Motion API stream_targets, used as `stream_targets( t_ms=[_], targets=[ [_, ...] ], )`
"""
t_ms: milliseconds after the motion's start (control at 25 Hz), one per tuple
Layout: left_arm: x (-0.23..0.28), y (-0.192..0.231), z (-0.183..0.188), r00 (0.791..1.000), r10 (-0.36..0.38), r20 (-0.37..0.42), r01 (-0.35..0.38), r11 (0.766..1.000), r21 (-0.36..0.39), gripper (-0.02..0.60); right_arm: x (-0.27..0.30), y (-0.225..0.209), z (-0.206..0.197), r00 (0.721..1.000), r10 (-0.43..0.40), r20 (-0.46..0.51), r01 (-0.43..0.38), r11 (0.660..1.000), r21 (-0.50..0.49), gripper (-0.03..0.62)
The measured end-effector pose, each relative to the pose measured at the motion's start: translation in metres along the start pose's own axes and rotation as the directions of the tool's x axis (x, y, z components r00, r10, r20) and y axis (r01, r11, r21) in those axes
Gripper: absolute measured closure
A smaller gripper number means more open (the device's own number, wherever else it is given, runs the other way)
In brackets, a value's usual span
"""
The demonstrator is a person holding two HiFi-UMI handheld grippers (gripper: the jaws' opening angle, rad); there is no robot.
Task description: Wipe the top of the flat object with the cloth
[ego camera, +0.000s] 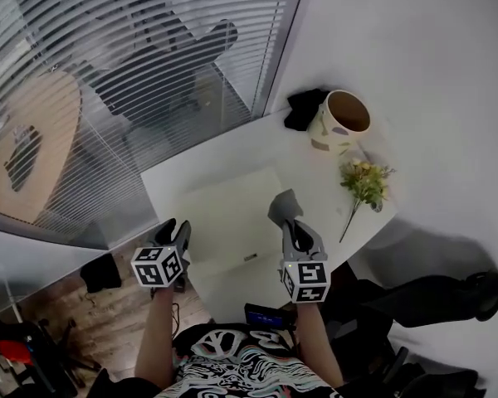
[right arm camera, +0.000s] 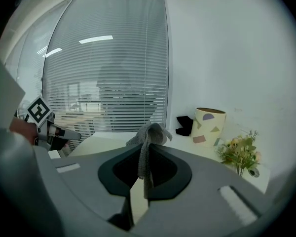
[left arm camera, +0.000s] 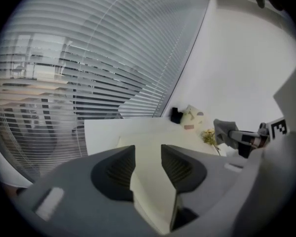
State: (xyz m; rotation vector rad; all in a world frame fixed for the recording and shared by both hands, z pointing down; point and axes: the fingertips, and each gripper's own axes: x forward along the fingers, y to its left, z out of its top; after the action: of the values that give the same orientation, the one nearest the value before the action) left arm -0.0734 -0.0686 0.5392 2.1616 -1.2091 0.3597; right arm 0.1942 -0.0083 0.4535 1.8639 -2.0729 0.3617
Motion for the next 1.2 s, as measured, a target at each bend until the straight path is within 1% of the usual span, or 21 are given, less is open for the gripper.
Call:
stream_targets(
  t_ms=[160,320,440,560,880,1040,1200],
  targets=[
    [0.009,0.008,-0.006,1.0,0.007,-0.026,-0.007,1.0,-0.011,0.408,0.019,-0.002,-0.008,0.999,0.012,-0.03,-0.013,1.0,-0.02,0.577],
    [0.012,0.014,-0.012,0.999,0.009,-0.042,-0.011,0.999,-0.041,0.408,0.034,-0.005,-0.018,0.998,0.021,-0.056,-0.023,0.999,-0.029,0.577],
    [0.015,0.015,-0.018,0.998,-0.01,-0.055,0.006,0.998,-0.061,0.408,0.046,-0.008,-0.023,0.997,0.021,-0.073,-0.023,0.999,-0.028,0.577],
    [0.017,0.016,-0.024,0.998,-0.021,-0.066,0.017,0.997,-0.074,0.408,0.057,-0.01,-0.028,0.995,0.02,-0.094,-0.025,0.998,-0.051,0.577],
    [0.025,0.017,-0.026,0.997,-0.031,-0.065,0.024,0.994,-0.105,0.408,0.08,-0.015,-0.035,0.99,0.027,-0.138,-0.038,0.996,-0.08,0.577],
    [0.027,0.018,-0.027,0.997,-0.027,-0.067,0.02,0.995,-0.103,0.408,0.09,-0.018,-0.039,0.987,0.024,-0.157,-0.04,0.994,-0.098,0.577],
    [0.029,0.018,-0.029,0.996,-0.016,-0.09,0.011,0.998,-0.064,0.408,0.1,-0.021,-0.043,0.984,0.025,-0.175,-0.046,0.992,-0.118,0.577]
  ],
)
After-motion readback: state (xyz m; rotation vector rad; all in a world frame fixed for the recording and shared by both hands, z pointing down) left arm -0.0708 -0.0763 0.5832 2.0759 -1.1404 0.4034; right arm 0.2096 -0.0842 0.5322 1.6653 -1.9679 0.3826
